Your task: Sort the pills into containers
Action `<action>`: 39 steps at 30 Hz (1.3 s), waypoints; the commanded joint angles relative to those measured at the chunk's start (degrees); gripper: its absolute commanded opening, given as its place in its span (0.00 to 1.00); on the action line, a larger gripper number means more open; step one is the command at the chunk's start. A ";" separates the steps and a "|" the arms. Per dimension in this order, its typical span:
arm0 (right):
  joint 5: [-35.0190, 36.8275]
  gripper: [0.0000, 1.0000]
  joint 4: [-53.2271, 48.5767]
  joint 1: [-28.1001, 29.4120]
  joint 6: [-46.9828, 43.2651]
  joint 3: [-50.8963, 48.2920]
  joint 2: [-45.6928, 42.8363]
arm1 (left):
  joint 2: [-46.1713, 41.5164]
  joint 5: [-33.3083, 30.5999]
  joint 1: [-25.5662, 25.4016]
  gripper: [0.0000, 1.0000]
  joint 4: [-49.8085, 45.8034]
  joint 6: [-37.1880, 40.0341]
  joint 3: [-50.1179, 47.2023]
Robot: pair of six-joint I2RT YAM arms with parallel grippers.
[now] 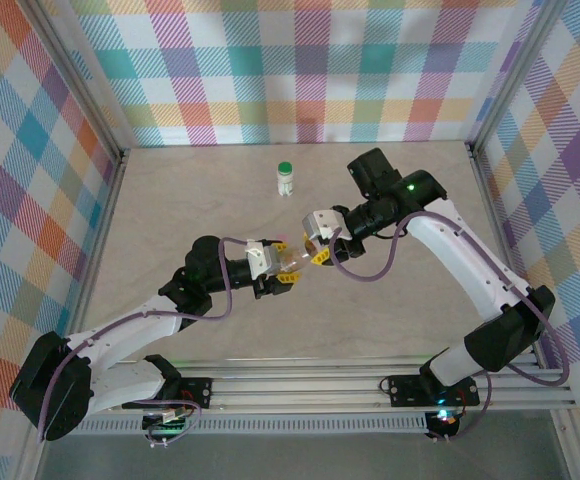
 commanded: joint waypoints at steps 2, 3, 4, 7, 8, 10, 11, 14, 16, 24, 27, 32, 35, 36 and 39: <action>-2.83 0.30 -1.10 1.80 2.86 -0.26 -0.32 | -0.03 1.62 0.27 0.00 0.79 0.68 2.04; -3.03 0.29 -0.64 2.26 4.46 -0.86 -0.52 | 0.10 1.67 0.27 0.00 0.79 0.84 2.24; -3.27 0.29 0.00 2.66 6.18 -1.68 -0.91 | 0.31 1.74 0.27 0.00 0.60 0.93 2.50; -3.56 0.28 2.64 3.58 12.39 -4.15 -2.00 | 0.76 1.66 0.27 0.00 0.03 1.10 3.21; -3.64 0.27 3.88 3.72 15.18 -4.86 -2.40 | 0.88 1.67 0.27 0.00 -0.10 1.23 3.31; -3.82 0.25 6.74 3.73 21.82 -6.06 -3.15 | 0.98 1.37 0.22 0.00 -0.15 1.20 3.32; -3.80 0.23 7.83 3.71 25.45 -6.44 -3.26 | 0.98 1.17 0.14 0.00 -0.16 1.21 3.32; -4.51 0.15 8.78 3.68 32.36 -6.29 -2.93 | 1.16 0.71 0.05 0.00 -0.32 1.23 3.32; -5.20 0.09 8.31 3.68 36.04 -5.58 -2.19 | 1.41 0.47 -0.08 0.00 -0.58 1.34 3.41; -1.77 0.56 9.16 3.72 51.11 -3.50 0.35 | 1.35 -0.69 -0.43 0.00 -0.53 1.39 3.41; -2.12 0.64 10.74 3.69 53.08 -4.93 -0.55 | 0.98 -1.30 -0.43 0.00 -0.15 1.30 3.15; -2.63 0.70 14.77 3.71 57.01 -7.32 -1.26 | 0.88 -1.75 -0.43 0.00 0.34 1.05 2.81; -2.28 0.71 16.91 3.69 59.45 -8.30 -0.59 | 0.89 -2.43 -0.43 0.00 0.93 0.69 2.64; -2.09 0.71 17.20 3.69 60.05 -8.30 -0.23 | 0.77 -2.79 -0.43 0.00 1.11 0.55 2.59; -0.95 0.66 18.21 3.77 61.48 -8.43 0.55 | 0.72 -3.34 -0.52 0.00 1.87 0.24 2.36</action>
